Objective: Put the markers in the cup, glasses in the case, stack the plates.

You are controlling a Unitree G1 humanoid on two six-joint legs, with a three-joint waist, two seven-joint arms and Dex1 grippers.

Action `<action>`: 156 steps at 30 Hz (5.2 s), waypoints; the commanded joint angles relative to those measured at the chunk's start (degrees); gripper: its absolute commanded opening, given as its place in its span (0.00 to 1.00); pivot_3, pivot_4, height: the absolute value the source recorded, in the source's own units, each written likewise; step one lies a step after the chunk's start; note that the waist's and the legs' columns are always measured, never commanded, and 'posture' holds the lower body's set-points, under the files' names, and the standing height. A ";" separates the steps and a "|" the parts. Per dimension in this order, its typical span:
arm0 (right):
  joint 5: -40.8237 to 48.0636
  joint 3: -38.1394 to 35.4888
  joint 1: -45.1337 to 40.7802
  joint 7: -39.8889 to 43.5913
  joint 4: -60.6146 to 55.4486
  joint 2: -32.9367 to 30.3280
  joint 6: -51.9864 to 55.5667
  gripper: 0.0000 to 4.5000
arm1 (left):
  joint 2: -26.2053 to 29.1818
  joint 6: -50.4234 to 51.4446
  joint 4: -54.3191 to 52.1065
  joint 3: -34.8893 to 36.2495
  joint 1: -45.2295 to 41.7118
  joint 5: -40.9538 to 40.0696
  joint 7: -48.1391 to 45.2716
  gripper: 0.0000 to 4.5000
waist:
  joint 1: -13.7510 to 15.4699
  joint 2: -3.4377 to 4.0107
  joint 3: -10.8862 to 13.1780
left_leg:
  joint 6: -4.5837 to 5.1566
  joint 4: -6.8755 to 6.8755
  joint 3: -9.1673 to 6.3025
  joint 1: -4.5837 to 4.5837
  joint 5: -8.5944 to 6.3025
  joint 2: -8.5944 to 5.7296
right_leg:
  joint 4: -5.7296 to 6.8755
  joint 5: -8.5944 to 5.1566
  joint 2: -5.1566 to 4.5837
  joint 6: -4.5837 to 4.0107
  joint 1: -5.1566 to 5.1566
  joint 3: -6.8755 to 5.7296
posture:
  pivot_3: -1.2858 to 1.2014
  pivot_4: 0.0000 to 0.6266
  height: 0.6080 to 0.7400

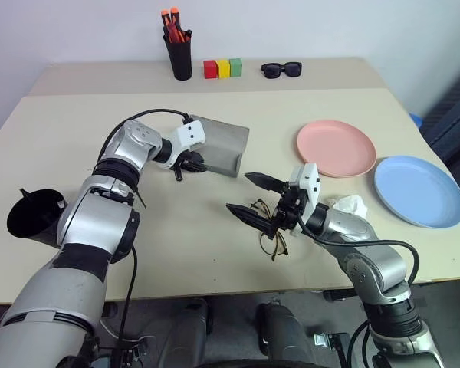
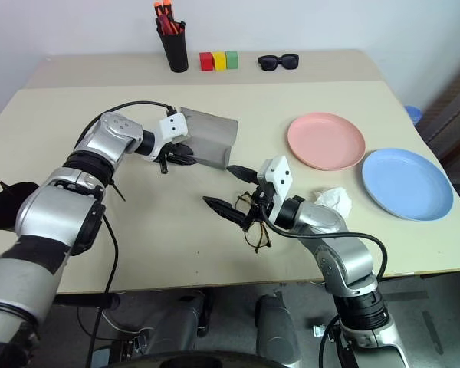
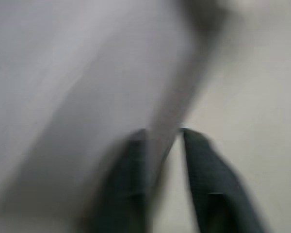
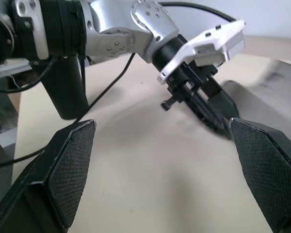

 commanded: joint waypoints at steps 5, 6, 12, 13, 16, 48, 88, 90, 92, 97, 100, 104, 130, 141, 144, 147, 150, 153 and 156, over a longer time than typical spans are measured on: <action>1.06 -0.83 -1.45 1.07 -1.41 -0.74 -0.18 1.00 | 0.86 -1.79 -5.56 3.04 1.79 -2.69 -8.04 0.01 | -0.07 0.00 0.00 | 0.01 0.00 0.00 0.01 0.00 0.00 | 0.02 0.00 0.00 0.00 -0.01 0.00 | 0.52 0.24 1.00; 1.01 -0.81 -1.65 1.21 -1.19 -0.74 -0.19 1.00 | 1.05 -1.13 -6.76 3.46 2.17 -3.30 -9.28 0.01 | -0.07 0.00 0.00 | 0.01 0.00 0.00 0.00 0.00 0.00 | 0.03 0.00 0.00 0.00 -0.01 0.00 | 0.52 0.24 1.00; 0.89 -0.69 -1.77 1.74 -0.96 -0.91 -0.05 1.00 | 3.75 6.13 -23.46 3.48 8.52 -6.23 -15.63 0.01 | -0.14 0.01 0.01 | 0.01 0.03 -0.02 0.00 0.00 0.02 | 0.03 0.00 0.00 0.00 0.00 0.00 | 0.52 0.24 1.00; 0.89 -0.68 -1.76 1.80 -0.93 -0.94 0.00 1.00 | 4.50 8.43 -28.06 3.27 10.51 -6.69 -16.51 0.01 | -0.16 0.01 0.01 | 0.01 0.02 -0.02 0.00 0.00 0.03 | 0.03 0.00 0.00 0.00 0.00 0.01 | 0.52 0.24 1.00; 0.74 -0.76 -1.66 2.05 -0.67 -1.39 0.36 1.00 | 8.14 21.67 -47.87 3.67 18.38 -9.96 -19.43 0.01 | -0.48 0.06 0.03 | 0.01 0.00 -0.05 0.01 0.00 0.08 | 0.04 0.00 0.00 -0.02 -0.01 0.03 | 0.52 0.24 1.00; 3.12 -4.04 -7.31 6.12 -0.32 -20.27 25.08 1.00 | 11.74 34.91 -84.68 12.48 41.68 -23.76 5.21 0.52 | -0.04 0.13 0.05 | 0.01 0.05 -0.04 0.06 -0.01 0.42 | -0.02 -0.10 -0.02 -0.25 -0.01 0.11 | 0.52 0.24 1.00; 2.86 -0.48 -17.28 5.89 -1.29 -24.29 29.92 0.01 | 8.10 20.35 -109.18 22.06 88.51 -30.85 25.35 0.53 | -0.13 0.33 0.05 | 0.07 -0.12 0.17 -0.01 -0.13 0.48 | -0.58 -0.24 -0.11 -0.64 0.02 0.14 | 0.52 0.24 1.00; 0.87 1.45 -20.80 8.64 -1.21 -24.73 24.88 0.01 | 6.97 20.09 -109.66 22.92 90.56 -31.54 26.27 0.53 | -0.34 0.34 0.04 | 0.12 -0.15 0.29 0.00 -0.16 0.54 | -0.63 -0.22 -0.14 -0.66 -0.02 0.15 | 0.52 0.24 1.00; -3.63 6.23 -26.24 11.01 1.35 -22.43 18.13 0.01 | 4.75 20.01 -109.41 24.18 92.21 -32.88 28.05 0.53 | -0.28 0.34 0.02 | 0.09 -0.18 0.31 0.03 -0.19 0.67 | -0.67 -0.19 -0.05 -0.71 -0.03 0.11 | 0.52 0.24 1.00; -12.47 16.98 -37.58 15.05 13.65 -11.27 5.77 0.01 | 2.31 16.92 -106.83 25.97 96.00 -32.59 29.27 0.53 | -0.26 0.32 -0.01 | 0.10 -0.20 0.30 0.04 -0.18 0.72 | -0.77 -0.15 -0.01 -0.78 -0.01 0.05 | 0.52 0.24 1.00; -18.34 22.13 -41.84 17.73 24.67 -4.44 -3.51 0.01 | 1.85 13.33 -104.86 26.08 98.19 -31.39 28.91 0.53 | -0.43 0.33 0.00 | 0.11 -0.25 0.35 0.04 -0.16 0.73 | -0.76 -0.10 0.00 -0.84 -0.08 0.10 | 0.52 0.24 1.00; -24.76 25.03 -44.48 19.73 38.98 0.79 -14.93 0.01 | 0.93 9.42 -103.60 25.88 100.52 -30.35 29.21 0.53 | 0.13 0.31 -0.02 | 0.06 -0.28 0.32 0.04 -0.19 0.69 | -0.80 -0.09 0.01 -0.84 -0.27 0.04 | 0.52 0.24 1.00; -27.29 15.87 -40.75 26.76 38.09 -0.10 -15.39 0.63 | 0.36 16.24 -102.61 26.14 91.15 -37.42 34.64 0.12 | -0.05 0.34 -0.03 | -0.13 -0.60 0.34 0.14 -0.04 0.74 | -0.52 -0.07 0.14 -0.82 -0.27 0.11 | 0.52 0.24 1.00; -23.49 11.30 -25.37 22.47 13.55 -6.11 -1.46 0.63 | -10.43 58.56 -96.87 24.42 45.75 -39.19 69.14 0.01 | 1.35 0.22 0.00 | -0.15 0.01 0.13 0.13 0.02 0.57 | 0.07 0.07 0.38 -0.51 -0.05 -0.09 | 0.52 0.24 1.00; -22.48 10.35 -22.26 20.82 8.07 -7.48 2.64 0.63 | -12.04 68.77 -90.59 26.57 37.16 -38.14 74.12 0.01 | 0.77 0.23 -0.01 | -0.16 0.07 0.18 0.17 -0.01 0.56 | 0.05 0.07 0.38 -0.44 0.00 -0.06 | 0.52 0.24 1.00; -21.37 9.02 -18.96 19.16 3.12 -9.61 6.04 0.63 | -12.71 75.09 -86.01 29.44 31.74 -38.40 75.72 0.01 | 0.03 0.21 0.00 | -0.19 0.05 0.13 0.17 -0.03 0.56 | 0.12 0.05 0.40 -0.41 -0.02 -0.08 | 0.52 0.24 1.00; -20.71 6.87 -15.91 18.02 -0.32 -12.64 7.92 0.63 | -12.83 81.42 -81.60 33.77 28.17 -39.21 75.80 0.01 | 0.05 0.19 0.01 | -0.19 0.07 0.12 0.14 -0.03 0.56 | 0.11 0.05 0.40 -0.41 -0.03 -0.09 | 0.52 0.24 1.00; -19.37 4.66 -13.92 17.59 -2.47 -15.18 8.84 0.63 | -11.33 84.49 -79.04 34.75 26.94 -38.66 74.07 0.01 | -0.01 0.19 0.01 | -0.20 0.08 0.15 0.14 -0.03 0.56 | 0.09 0.05 0.38 -0.41 -0.02 -0.08 | 0.52 0.24 1.00; -18.98 3.84 -12.84 16.97 -2.90 -16.89 8.68 0.63 | -8.95 86.84 -77.67 33.55 27.36 -38.77 71.05 0.01 | -0.01 0.18 0.02 | -0.21 0.06 0.14 0.15 -0.03 0.56 | 0.09 0.04 0.38 -0.42 -0.03 -0.08 | 0.52 0.24 1.00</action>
